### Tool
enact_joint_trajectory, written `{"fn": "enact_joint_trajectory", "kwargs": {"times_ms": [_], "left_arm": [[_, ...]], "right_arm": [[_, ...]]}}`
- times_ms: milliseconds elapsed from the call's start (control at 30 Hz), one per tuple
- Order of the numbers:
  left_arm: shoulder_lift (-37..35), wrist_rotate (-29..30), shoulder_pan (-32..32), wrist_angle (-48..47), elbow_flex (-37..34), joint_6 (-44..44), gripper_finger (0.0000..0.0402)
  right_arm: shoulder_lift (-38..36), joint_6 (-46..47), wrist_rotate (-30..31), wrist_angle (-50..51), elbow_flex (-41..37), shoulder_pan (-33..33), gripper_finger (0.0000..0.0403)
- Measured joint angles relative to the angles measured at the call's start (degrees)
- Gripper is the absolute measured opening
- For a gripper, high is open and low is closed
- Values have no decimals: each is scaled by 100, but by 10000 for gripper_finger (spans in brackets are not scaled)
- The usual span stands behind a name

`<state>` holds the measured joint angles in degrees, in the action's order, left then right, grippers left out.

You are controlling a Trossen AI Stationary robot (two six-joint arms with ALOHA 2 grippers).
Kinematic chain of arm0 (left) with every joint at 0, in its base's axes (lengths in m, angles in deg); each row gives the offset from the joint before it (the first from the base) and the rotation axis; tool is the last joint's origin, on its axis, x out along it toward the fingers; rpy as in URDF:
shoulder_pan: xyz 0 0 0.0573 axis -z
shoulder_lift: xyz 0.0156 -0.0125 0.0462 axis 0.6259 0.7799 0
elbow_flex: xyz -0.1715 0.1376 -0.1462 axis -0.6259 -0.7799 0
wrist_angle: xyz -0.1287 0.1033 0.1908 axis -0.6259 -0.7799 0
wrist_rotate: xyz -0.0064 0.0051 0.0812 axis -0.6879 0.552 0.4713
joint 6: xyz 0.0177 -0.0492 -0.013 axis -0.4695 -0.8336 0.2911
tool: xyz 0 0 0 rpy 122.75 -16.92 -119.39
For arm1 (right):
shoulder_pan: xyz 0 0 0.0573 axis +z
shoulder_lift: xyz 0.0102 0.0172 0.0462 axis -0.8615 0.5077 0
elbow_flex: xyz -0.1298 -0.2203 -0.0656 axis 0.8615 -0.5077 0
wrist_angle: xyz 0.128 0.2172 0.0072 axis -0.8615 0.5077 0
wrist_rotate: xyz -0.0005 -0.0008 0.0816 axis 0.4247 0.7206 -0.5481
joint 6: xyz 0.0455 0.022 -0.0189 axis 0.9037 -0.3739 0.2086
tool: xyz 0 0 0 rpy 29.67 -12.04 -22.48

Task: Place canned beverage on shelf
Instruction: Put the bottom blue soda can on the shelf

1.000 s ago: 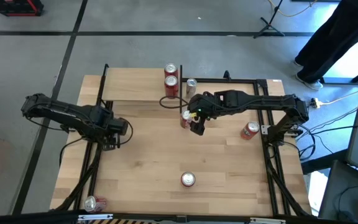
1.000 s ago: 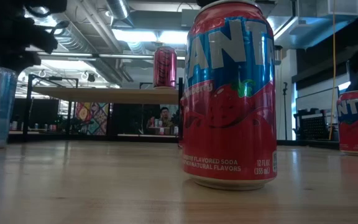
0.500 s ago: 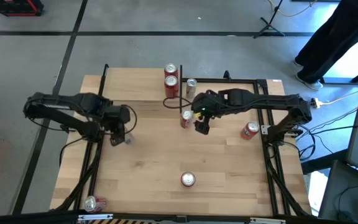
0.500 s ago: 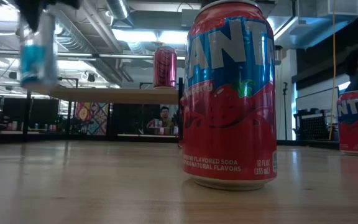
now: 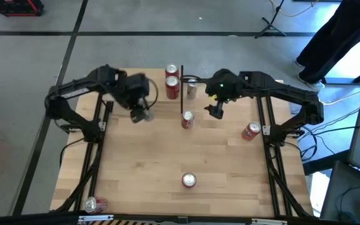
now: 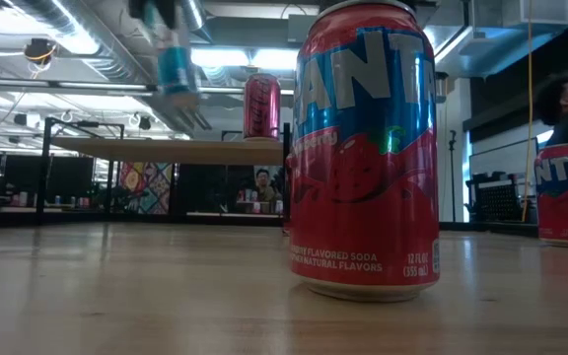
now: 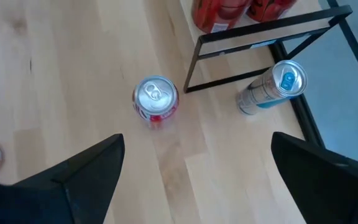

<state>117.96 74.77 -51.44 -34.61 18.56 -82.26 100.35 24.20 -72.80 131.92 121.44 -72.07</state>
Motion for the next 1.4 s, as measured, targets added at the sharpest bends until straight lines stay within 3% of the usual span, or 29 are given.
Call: {"fn": "enact_joint_trajectory", "kwargs": {"times_ms": [300,733,1033,1400], "left_arm": [[619,879,-1280,-19,682,494,211],[1243,62,-2399,325,710,1364,211],[1525,-56,-2690,726,1447,1469,211],[1820,-482,-2756,681,1455,1629,225]], "right_arm": [[-8,-463,-391,68,0,-383,395],[-8,-630,-491,308,0,-522,395],[-8,-691,-448,281,0,-605,395],[-6,-746,-644,314,0,-901,395]]}}
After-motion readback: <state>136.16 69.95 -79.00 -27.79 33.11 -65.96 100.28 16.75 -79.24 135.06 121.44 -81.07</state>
